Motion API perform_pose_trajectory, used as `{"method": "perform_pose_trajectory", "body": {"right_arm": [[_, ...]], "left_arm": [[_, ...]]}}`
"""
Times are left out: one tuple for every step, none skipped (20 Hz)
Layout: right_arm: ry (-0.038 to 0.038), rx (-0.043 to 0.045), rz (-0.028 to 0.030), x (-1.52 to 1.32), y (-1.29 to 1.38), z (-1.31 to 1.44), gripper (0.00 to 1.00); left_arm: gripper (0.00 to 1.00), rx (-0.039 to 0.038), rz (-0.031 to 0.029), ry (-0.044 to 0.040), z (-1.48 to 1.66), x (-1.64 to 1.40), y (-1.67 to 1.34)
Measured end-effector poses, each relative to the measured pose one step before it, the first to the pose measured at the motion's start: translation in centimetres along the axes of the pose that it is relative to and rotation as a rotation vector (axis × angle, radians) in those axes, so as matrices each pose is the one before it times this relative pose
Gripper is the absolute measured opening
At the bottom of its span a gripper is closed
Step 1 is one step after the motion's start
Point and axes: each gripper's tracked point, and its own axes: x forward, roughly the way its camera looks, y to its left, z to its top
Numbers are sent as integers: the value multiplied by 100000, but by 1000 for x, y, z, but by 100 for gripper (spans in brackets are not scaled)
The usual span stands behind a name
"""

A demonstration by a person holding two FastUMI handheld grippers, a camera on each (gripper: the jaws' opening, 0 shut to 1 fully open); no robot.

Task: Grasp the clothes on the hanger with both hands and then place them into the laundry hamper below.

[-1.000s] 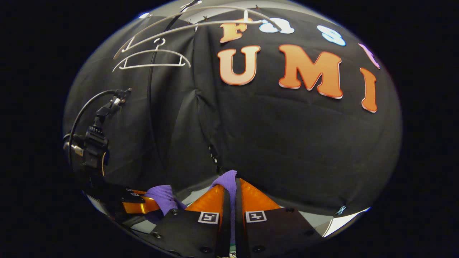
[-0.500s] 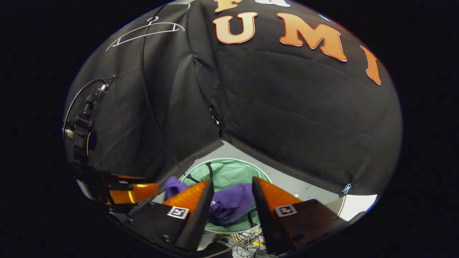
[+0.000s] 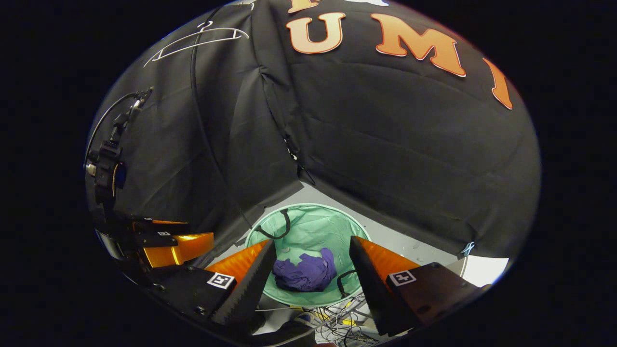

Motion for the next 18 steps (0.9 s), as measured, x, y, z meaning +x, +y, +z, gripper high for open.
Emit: {"method": "perform_pose_trajectory", "body": {"right_arm": [[-525,512,-378,-199,-81,-17,96],[-439,570,-391,-146,-35,103,96],[-633,654,-304,-270,0,155,96],[-1044,535,-267,-334,-76,308,96],[-1444,237,-285,-988,-29,435,100],[-2010,-85,-273,-1291,-61,754,96],[-2633,-178,-296,-1279,-146,1072,96],[-2937,-42,-447,-1052,-172,1256,96],[-3375,150,-568,-828,-8,1595,96],[-3915,81,-733,-838,-143,1670,96],[-4318,-144,-875,-844,-231,1941,96],[-3875,-108,-526,-822,-266,1984,100],[-3566,456,-331,-812,-24,1819,100],[-3714,1000,-211,-664,-107,1860,100],[-3932,992,-222,-651,-34,1780,95],[-4078,726,-246,-475,-112,1950,100],[-3796,478,-247,-418,-63,1565,100],[-3342,448,-152,-469,-480,1553,100]], "left_arm": [[96,-82,89,-1395,578,-194,75],[96,-430,-224,-1709,350,-447,26],[96,-500,-233,-1926,501,-450,-151],[96,-360,-12,-2419,730,-484,-37],[96,23,360,-2724,883,-715,62],[96,354,438,-3162,698,-706,83],[96,313,440,-3413,1076,-641,72],[96,373,969,-3471,1115,-859,379],[96,143,1359,-3560,1279,-909,416],[95,-281,1034,-3919,1335,-1135,241],[96,-725,338,-4282,1551,-1119,137],[95,-725,245,-4801,1859,-983,75],[95,-490,293,-5025,1959,-878,149],[95,-111,496,-5467,2052,-697,160],[95,155,605,-5889,2294,-554,140],[95,-239,360,-5028,1973,-569,321],[95,-330,690,-4685,1783,-410,329],[94,-687,581,-4348,1622,-648,172]]}}
